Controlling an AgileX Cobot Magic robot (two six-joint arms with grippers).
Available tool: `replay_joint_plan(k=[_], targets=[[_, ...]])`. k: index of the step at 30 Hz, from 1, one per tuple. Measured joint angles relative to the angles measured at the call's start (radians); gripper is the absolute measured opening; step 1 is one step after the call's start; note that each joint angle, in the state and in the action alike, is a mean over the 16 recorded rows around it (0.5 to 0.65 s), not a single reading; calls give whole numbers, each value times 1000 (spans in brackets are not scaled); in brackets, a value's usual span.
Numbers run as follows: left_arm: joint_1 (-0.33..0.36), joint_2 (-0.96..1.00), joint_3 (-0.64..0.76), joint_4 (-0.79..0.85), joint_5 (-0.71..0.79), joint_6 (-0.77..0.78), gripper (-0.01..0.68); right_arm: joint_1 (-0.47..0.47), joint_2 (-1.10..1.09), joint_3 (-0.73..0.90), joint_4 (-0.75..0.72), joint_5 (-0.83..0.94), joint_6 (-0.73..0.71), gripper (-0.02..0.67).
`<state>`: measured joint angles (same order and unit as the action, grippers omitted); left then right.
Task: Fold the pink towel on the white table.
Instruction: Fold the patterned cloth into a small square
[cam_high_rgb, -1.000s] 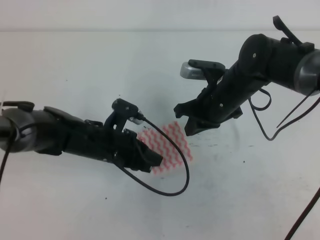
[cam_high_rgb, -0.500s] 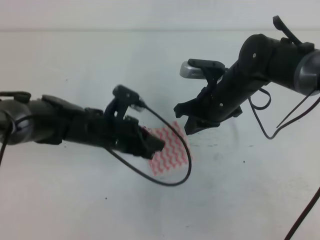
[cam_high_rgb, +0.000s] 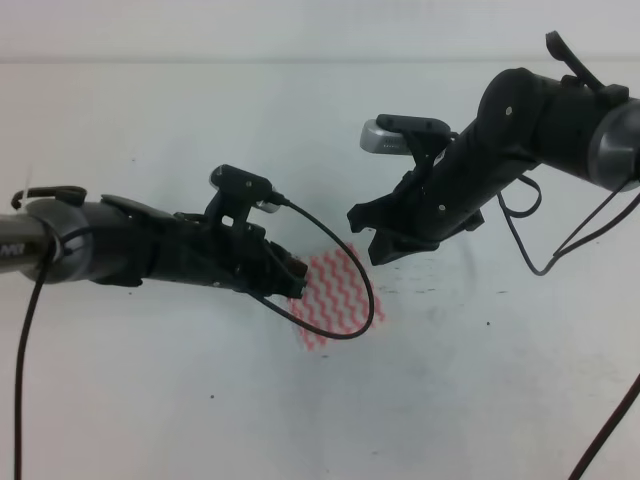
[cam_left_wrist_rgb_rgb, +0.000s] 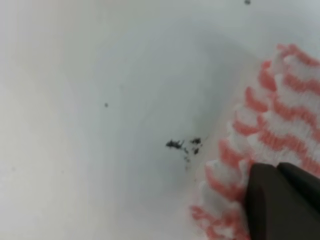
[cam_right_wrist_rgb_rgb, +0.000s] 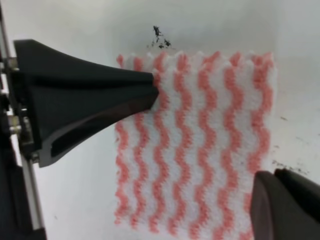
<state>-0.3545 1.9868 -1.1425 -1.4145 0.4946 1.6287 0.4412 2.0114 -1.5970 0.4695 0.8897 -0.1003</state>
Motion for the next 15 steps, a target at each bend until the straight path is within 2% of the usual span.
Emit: replay_joint_plan(k=[15], targets=[[-24,7,-73,2,96,-4,0,-54,-33,0,-25,-14,30,-2]])
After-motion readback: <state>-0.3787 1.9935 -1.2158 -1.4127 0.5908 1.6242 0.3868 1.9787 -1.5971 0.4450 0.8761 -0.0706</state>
